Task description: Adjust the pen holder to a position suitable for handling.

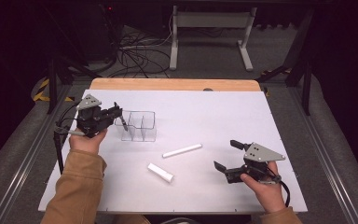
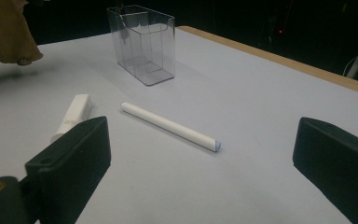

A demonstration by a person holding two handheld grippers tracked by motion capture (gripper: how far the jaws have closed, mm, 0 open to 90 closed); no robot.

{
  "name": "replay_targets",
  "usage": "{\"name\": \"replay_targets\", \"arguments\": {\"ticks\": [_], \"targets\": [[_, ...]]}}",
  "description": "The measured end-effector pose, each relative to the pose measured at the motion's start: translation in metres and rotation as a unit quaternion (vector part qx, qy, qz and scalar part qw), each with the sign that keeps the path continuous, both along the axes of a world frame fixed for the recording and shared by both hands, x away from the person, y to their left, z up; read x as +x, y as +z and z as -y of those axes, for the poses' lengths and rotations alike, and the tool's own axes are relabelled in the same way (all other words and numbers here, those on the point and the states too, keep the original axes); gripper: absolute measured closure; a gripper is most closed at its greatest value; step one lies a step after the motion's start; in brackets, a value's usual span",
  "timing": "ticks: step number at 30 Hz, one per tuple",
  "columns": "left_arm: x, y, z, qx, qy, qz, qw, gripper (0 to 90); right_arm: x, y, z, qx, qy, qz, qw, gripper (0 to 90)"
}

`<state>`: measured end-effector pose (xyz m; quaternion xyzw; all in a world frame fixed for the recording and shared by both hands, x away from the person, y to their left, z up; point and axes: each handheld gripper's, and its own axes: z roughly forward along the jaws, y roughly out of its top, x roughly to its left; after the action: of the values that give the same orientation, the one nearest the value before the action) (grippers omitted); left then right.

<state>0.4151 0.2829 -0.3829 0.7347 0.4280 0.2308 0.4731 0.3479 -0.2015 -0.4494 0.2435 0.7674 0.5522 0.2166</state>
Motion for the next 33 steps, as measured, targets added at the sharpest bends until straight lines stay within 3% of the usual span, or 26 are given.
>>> {"name": "replay_targets", "arguments": {"ticks": [13,17,20,25,29,33], "targets": [[0.000,-0.002,0.001,-0.003,-0.004,-0.018,0.9998,78.2,0.000,0.000,0.000,0.000,0.000,0.001,1.0000,4.8],[-0.002,0.001,-0.001,-0.011,0.008,-0.009,0.9999,66.4,0.000,0.001,0.001,0.003,0.000,0.001,1.0000,4.8],[-0.007,0.006,0.000,-0.019,0.027,0.017,0.9993,50.6,0.000,0.001,0.002,0.005,-0.002,0.003,1.0000,4.8],[-0.021,0.020,0.003,-0.020,0.026,0.085,0.9958,29.1,0.001,0.001,0.002,0.004,-0.002,0.004,1.0000,4.8],[-0.031,0.031,0.010,-0.017,0.005,0.106,0.9942,22.5,0.001,0.001,0.001,0.003,-0.002,0.003,1.0000,4.8],[-0.037,0.039,0.022,-0.010,-0.032,0.108,0.9936,18.9,0.001,0.001,0.002,0.002,-0.003,0.004,1.0000,4.8]]}}
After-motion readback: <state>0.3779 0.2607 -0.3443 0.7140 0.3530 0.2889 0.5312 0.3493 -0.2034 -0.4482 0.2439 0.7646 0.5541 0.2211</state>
